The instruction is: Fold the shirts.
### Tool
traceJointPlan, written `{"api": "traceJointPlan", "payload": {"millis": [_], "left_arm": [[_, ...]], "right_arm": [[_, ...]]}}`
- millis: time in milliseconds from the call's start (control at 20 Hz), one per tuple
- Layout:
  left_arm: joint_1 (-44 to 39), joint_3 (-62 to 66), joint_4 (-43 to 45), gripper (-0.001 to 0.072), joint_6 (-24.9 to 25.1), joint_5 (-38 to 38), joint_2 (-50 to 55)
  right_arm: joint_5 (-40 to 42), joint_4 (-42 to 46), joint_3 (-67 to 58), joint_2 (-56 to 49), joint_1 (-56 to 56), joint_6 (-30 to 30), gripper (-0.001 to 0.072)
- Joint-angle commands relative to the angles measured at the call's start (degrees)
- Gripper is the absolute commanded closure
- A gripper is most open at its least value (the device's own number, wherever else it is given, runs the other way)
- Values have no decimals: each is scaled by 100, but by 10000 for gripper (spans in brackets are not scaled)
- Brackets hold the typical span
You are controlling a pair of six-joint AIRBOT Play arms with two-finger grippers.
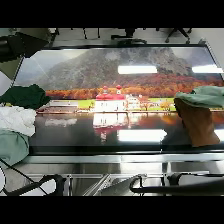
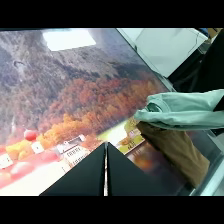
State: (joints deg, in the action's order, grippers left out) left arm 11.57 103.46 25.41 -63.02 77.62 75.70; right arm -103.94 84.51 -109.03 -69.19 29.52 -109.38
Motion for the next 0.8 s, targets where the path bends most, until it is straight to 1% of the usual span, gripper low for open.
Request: {"api": "traceJointPlan", "payload": {"millis": [0,150,200,250,300,400,450,500,550,600,650,700,750], "left_arm": [[-83,0,11,695,2,-2,9],[-205,0,17,695,2,-9,9],[-275,0,31,695,2,-9,9],[-341,0,44,695,4,-11,9],[-409,0,44,695,9,-20,9],[-555,0,39,695,114,-24,9],[-621,0,42,695,140,-31,9],[-675,0,44,695,151,-72,9],[-730,0,44,695,151,-164,9],[-741,0,39,695,153,-236,9],[-741,0,37,695,153,-302,9],[-732,0,39,695,164,-350,9],[-671,0,39,695,197,-396,9]], "right_arm": [[-162,448,855,120,4,-173,693],[-162,962,1655,131,138,-280,690],[-164,951,1882,127,234,-343,619],[-166,957,2098,98,315,-341,420],[-164,962,2240,76,376,-332,391],[-155,1043,2227,13,457,-293,388],[-146,1040,2114,-48,470,-295,341],[-122,994,1950,-136,466,-293,320],[-81,863,1781,-221,448,-269,323],[26,697,1644,-275,387,-114,334],[188,533,1558,-291,308,-13,382],[442,319,1502,-280,192,74,539],[728,72,1497,-236,35,190,667]]}}
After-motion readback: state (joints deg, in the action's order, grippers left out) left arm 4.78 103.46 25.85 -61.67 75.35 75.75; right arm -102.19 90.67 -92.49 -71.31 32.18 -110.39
